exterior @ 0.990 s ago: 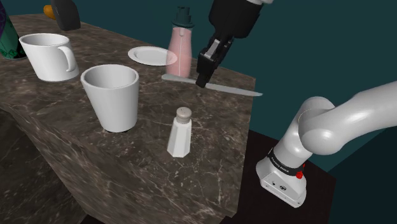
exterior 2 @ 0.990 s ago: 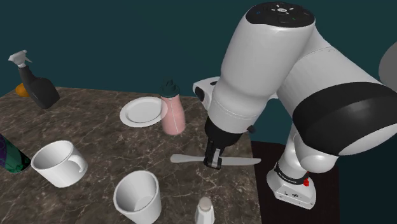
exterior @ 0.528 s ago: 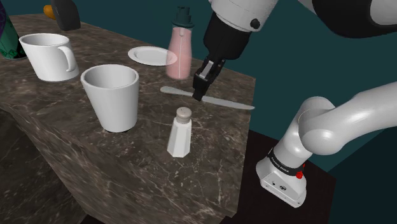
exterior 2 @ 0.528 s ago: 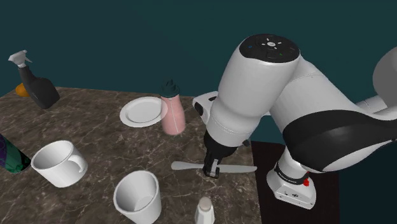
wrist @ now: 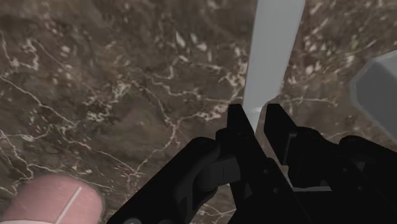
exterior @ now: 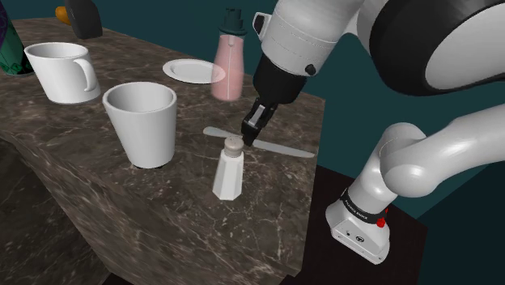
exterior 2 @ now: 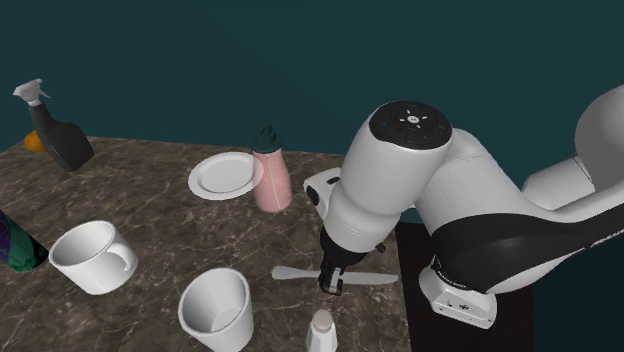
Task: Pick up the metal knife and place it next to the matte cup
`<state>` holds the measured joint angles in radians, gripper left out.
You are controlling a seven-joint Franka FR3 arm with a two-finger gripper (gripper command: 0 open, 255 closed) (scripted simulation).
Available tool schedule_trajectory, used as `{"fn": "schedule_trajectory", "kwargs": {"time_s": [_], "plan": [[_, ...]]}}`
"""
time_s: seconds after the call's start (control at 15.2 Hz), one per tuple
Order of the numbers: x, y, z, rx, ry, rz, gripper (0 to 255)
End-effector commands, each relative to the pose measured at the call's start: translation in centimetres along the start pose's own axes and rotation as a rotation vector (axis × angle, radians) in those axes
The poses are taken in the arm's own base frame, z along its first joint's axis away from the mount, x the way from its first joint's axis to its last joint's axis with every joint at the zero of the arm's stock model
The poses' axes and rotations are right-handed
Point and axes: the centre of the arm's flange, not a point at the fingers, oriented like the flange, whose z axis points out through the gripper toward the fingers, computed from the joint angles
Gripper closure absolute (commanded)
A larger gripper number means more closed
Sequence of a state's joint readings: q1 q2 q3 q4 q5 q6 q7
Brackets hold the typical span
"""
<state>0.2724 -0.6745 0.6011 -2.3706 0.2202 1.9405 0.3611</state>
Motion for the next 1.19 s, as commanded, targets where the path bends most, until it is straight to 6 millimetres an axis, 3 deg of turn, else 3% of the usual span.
{"fn": "schedule_trajectory", "kwargs": {"time_s": [0.0, 0.2, 0.66, 0.73, 1.06, 1.12], "plan": [[-0.2, 0.0, 0.9, 0.000, 0.000, 0.000, 255], [-0.6, -0.1, 2.6, 0.000, 0.000, 0.000, 255], [-0.6, -0.1, 2.6, 0.000, 0.000, 0.000, 255], [-0.6, -0.1, 2.6, 0.000, 0.000, 0.000, 0], [-0.6, -0.1, 2.6, 0.000, 0.000, 0.000, 0], [-0.6, -0.1, 1.3, 0.000, 0.000, 0.000, 0]]}}
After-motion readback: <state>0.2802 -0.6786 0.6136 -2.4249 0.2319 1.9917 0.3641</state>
